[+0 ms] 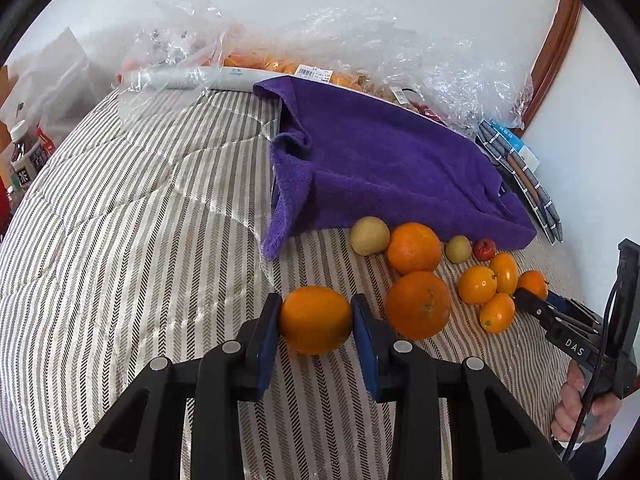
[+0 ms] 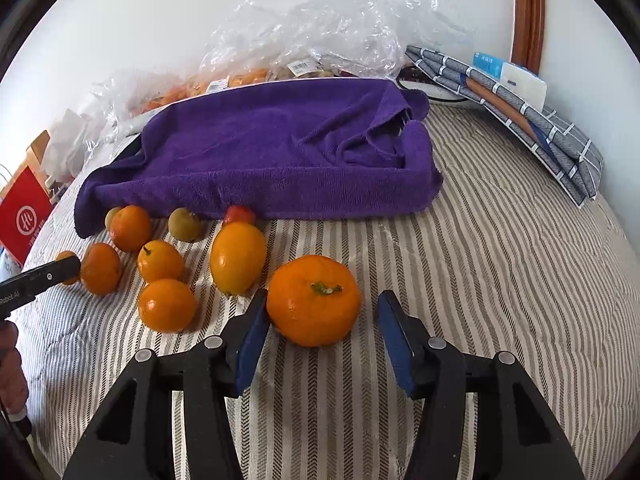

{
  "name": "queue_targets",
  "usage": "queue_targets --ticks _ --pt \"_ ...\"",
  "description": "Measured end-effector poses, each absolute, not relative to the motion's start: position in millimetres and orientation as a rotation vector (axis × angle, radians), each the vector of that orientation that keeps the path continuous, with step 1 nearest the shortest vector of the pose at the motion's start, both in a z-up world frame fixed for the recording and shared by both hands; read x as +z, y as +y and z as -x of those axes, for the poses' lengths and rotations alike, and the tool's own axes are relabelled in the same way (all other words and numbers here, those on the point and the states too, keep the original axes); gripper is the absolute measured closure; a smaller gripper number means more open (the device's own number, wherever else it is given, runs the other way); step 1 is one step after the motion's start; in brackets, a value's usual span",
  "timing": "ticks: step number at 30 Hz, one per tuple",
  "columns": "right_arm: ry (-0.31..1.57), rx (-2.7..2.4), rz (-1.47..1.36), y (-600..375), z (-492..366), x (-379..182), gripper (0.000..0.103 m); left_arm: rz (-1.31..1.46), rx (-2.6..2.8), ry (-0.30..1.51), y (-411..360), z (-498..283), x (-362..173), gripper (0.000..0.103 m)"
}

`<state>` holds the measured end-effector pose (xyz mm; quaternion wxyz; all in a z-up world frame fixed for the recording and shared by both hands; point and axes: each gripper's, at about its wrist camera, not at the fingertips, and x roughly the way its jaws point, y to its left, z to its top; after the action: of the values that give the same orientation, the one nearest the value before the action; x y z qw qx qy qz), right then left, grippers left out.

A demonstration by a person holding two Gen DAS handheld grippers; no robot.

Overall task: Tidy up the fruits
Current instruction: 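Carry the left tool's orange onto the purple towel while the right tool carries its orange there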

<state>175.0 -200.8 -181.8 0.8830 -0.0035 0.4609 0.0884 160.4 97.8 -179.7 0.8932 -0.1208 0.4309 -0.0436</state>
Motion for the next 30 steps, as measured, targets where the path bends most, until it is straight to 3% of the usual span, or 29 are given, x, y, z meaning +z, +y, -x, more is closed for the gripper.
queue_targets --ticks 1,2,12,14,20,24,28,30 --pt "0.953 0.195 0.007 -199.5 -175.1 -181.8 0.059 0.252 -0.091 0.891 97.5 -160.2 -179.0 0.07" --pt "0.95 0.199 0.006 -198.7 -174.8 -181.7 0.06 0.254 -0.092 0.89 97.6 -159.6 -178.0 0.07" --pt "0.894 0.208 -0.01 -202.4 -157.8 -158.1 0.06 0.253 -0.098 0.846 89.3 -143.8 -150.6 0.07" --pt "0.875 0.203 -0.03 -206.4 -152.8 -146.3 0.065 0.254 -0.1 0.841 87.1 -139.8 -144.0 0.07" --pt "0.864 0.196 -0.03 -209.6 -147.2 -128.2 0.066 0.244 -0.109 0.807 80.0 -126.7 -125.7 0.07" --pt "0.892 0.186 -0.032 -209.8 -149.6 -139.7 0.062 0.252 -0.105 0.818 80.7 -123.6 -126.9 0.07" --pt "0.908 0.202 -0.039 -206.9 -152.1 -151.4 0.05 0.24 -0.102 0.824 80.5 -123.9 -129.0 0.07" --pt "0.917 0.214 -0.037 -202.9 -155.3 -158.3 0.049 0.242 -0.099 0.824 81.7 -123.8 -130.0 0.07"
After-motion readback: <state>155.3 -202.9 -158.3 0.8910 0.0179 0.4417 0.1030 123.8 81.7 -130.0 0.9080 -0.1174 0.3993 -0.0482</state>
